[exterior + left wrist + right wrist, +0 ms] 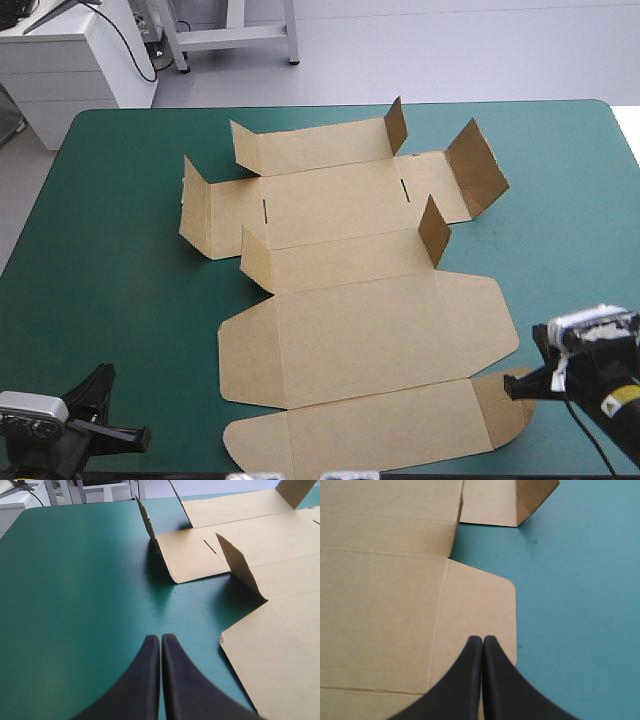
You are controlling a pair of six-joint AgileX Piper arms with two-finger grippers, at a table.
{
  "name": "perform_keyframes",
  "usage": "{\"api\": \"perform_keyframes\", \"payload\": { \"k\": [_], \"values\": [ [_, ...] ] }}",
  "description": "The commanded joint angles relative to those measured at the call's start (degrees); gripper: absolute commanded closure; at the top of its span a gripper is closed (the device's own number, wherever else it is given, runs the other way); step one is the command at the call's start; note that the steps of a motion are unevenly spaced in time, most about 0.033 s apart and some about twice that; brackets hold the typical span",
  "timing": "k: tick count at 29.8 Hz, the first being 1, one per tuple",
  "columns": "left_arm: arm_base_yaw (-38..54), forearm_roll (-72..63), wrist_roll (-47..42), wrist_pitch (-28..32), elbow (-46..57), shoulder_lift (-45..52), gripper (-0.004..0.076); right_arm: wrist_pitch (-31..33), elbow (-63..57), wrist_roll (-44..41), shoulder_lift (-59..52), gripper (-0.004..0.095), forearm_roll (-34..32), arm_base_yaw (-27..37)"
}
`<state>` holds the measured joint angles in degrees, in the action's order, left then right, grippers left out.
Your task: Fold the box
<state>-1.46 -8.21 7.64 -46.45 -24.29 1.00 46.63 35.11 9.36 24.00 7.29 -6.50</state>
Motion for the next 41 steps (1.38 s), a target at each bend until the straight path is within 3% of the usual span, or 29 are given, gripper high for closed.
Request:
{"api": "perform_keyframes", "payload": {
  "k": [1, 9, 22, 27, 35, 38, 41],
  "values": [
    [-0.16, -0.39, -0.23, 4.3, -1.25, 0.31, 0.0731, -5.92, 7.41, 2.09, 10.14, 0.0923, 3.11, -0.16],
    [-0.16, -0.39, -0.33, 4.3, -1.25, 0.31, 0.0731, -1.0, 22.85, 3.5, 29.72, 0.0923, 6.84, -0.16],
    [-0.16, -0.39, -0.33, 4.3, -1.25, 0.31, 0.0731, 15.54, 50.03, 6.86, 56.35, 0.0914, 8.19, -0.16],
    [-0.16, -0.39, -0.33, 4.3, -1.25, 0.31, 0.0731, 19.43, 56.95, 7.79, 64.88, 0.0784, 10.87, -0.16],
    [-0.16, -0.39, -0.33, 4.3, -1.25, 0.31, 0.0731, 22.82, 63.47, 7.79, 74.3, 0.04, 11.34, -0.16],
    [-0.16, -0.39, -0.33, 4.3, -1.25, 0.31, 0.0731, 22.84, 64.42, 7.79, 76.61, 0.0323, 11.44, -0.16],
    [-0.16, -0.39, -0.33, 4.3, -1.25, 0.31, 0.0731, 22.69, 64.82, 7.79, 78.93, 0.032, 11.44, -0.16]
  ]
}}
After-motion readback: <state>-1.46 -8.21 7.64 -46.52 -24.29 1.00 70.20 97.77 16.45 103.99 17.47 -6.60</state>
